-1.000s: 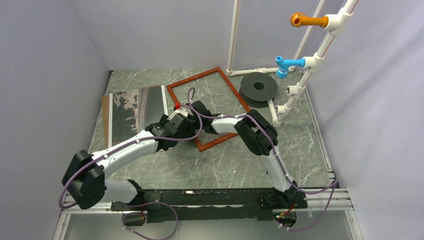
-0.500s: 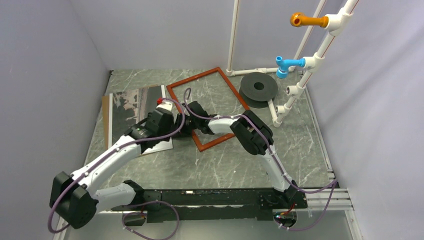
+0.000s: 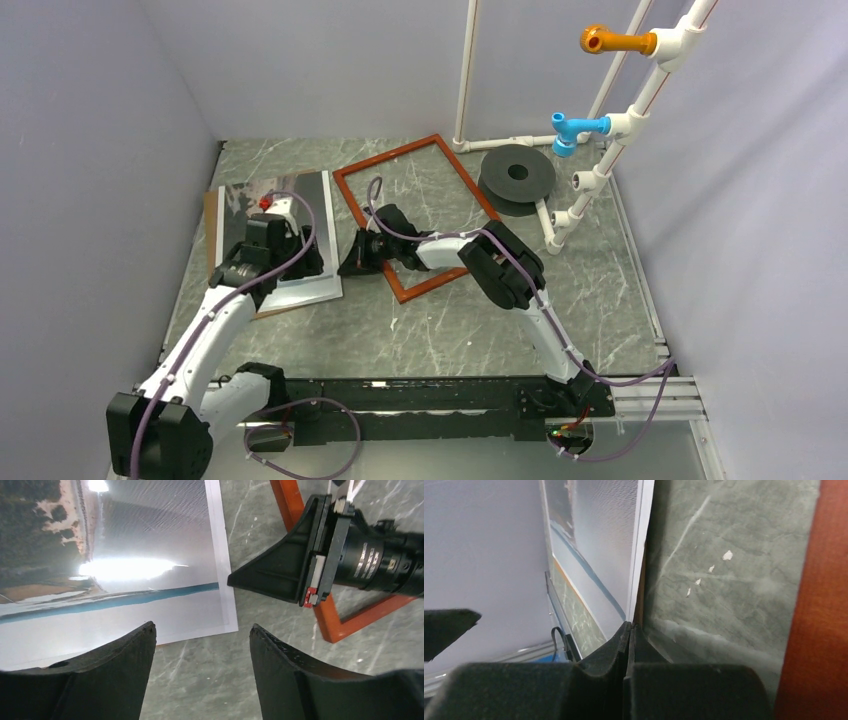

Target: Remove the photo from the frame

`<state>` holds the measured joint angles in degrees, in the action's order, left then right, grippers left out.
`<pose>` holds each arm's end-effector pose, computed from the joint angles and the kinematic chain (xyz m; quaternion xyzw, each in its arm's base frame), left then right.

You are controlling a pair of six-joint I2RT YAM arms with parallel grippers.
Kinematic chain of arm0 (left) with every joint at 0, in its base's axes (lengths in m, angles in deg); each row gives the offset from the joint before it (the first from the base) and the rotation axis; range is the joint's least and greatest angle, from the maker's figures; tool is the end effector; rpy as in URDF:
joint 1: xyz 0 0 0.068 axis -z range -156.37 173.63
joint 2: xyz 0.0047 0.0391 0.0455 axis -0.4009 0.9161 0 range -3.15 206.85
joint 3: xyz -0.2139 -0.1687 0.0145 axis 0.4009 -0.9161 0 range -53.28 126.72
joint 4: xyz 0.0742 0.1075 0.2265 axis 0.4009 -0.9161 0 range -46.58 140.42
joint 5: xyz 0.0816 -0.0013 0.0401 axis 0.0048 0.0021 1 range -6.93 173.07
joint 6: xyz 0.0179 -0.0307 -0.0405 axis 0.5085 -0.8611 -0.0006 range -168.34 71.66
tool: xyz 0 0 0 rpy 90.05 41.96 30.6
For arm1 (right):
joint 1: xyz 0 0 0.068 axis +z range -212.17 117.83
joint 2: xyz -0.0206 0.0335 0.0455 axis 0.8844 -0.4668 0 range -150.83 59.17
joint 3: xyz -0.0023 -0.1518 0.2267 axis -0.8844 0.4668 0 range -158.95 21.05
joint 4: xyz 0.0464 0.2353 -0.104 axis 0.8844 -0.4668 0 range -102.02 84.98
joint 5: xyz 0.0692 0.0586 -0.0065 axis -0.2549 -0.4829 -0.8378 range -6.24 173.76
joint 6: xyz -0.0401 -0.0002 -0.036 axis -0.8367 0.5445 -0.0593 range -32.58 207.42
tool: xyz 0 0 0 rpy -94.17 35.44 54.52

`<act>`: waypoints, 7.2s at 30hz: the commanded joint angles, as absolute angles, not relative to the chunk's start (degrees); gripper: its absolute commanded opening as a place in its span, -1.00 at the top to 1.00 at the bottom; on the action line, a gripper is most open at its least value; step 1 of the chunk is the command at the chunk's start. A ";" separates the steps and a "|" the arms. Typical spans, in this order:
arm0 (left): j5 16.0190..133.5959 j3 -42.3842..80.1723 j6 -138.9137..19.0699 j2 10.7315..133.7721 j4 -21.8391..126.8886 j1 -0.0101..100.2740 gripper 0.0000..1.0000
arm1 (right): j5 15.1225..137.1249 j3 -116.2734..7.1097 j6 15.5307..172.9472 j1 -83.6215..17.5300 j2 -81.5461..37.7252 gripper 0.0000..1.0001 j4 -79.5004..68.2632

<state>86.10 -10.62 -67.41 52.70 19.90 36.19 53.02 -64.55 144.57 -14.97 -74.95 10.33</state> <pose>0.1988 -0.0424 0.2587 -0.0626 0.9172 -0.0837 0.3846 0.3254 0.3782 0.1021 -0.0522 0.8558 0.5054 0.0972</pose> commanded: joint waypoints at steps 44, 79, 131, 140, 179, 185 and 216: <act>60.01 -22.89 -93.34 74.59 43.75 -8.23 -0.95 | 46.46 -68.82 149.30 -18.28 -80.33 0.54 22.04; 56.99 -17.19 -86.98 62.78 37.13 -8.34 -0.94 | 37.86 -76.55 168.39 -20.87 -86.10 1.00 48.73; 60.43 -14.32 -85.81 48.48 32.90 -0.96 -0.98 | 35.98 -78.30 155.49 -22.00 -80.16 1.00 29.21; 63.12 -8.46 -85.84 44.11 28.40 4.52 -0.98 | 36.01 -77.12 154.48 -22.82 -77.14 1.00 26.69; 61.07 -4.27 -83.87 38.32 24.76 8.07 -0.98 | 39.69 -80.07 134.70 -33.00 -52.70 1.00 -4.71; 62.41 0.67 -85.03 36.93 23.47 9.14 -0.98 | 40.08 -86.84 135.20 -30.26 -51.07 1.00 -6.29; 69.94 10.81 -79.44 33.21 16.49 9.48 -0.98 | 58.88 -65.33 154.56 -15.49 -60.96 1.00 27.57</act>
